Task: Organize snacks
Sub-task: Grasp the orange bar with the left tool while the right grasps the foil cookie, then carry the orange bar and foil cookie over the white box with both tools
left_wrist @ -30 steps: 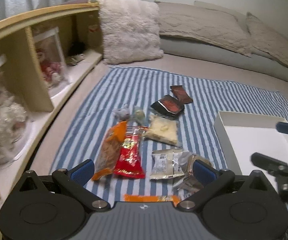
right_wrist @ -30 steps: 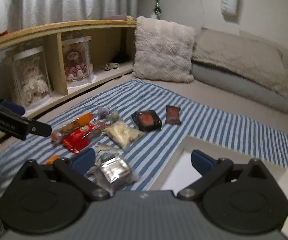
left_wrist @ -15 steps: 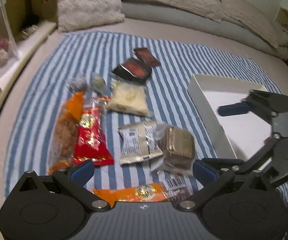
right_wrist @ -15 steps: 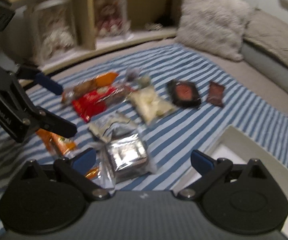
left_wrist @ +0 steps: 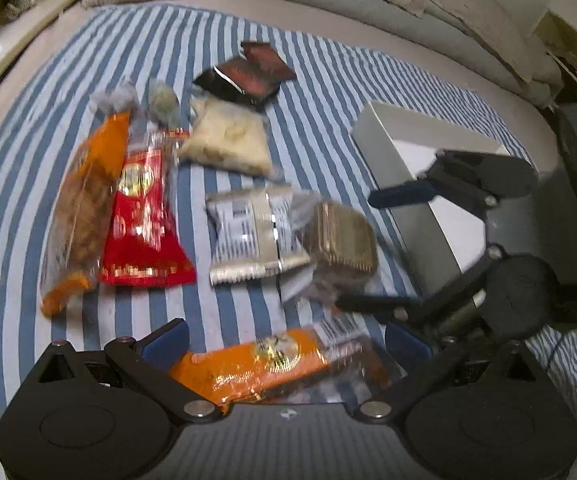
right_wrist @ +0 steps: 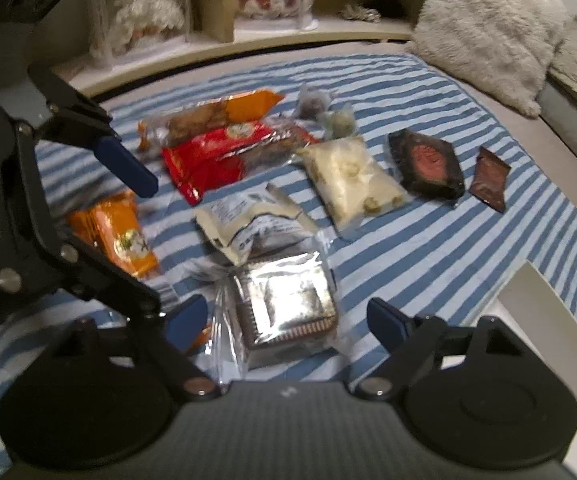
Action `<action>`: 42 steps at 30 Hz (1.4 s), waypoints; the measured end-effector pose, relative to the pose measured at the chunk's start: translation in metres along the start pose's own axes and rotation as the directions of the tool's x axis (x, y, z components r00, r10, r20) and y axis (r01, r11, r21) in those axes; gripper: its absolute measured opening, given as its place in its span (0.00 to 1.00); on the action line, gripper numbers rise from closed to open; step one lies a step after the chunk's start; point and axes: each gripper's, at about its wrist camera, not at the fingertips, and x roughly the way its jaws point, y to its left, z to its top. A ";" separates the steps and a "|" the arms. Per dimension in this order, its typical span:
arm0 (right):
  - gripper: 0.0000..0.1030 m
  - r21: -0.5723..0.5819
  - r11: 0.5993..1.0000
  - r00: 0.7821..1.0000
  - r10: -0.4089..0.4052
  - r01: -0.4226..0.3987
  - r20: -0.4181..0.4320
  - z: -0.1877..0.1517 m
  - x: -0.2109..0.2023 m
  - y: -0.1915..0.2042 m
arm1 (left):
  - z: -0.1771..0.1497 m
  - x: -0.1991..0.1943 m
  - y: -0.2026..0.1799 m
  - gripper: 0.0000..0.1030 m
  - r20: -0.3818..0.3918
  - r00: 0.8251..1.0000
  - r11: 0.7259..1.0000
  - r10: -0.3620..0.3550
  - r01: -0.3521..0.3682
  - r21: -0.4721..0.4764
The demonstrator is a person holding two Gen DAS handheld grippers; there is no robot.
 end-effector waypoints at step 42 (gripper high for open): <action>0.59 0.368 0.918 0.988 0.157 -0.148 0.005 -0.002 -0.019 -0.024 | -0.026 -0.008 -0.038 0.36 -0.058 0.988 0.982 0.143 -0.134 0.132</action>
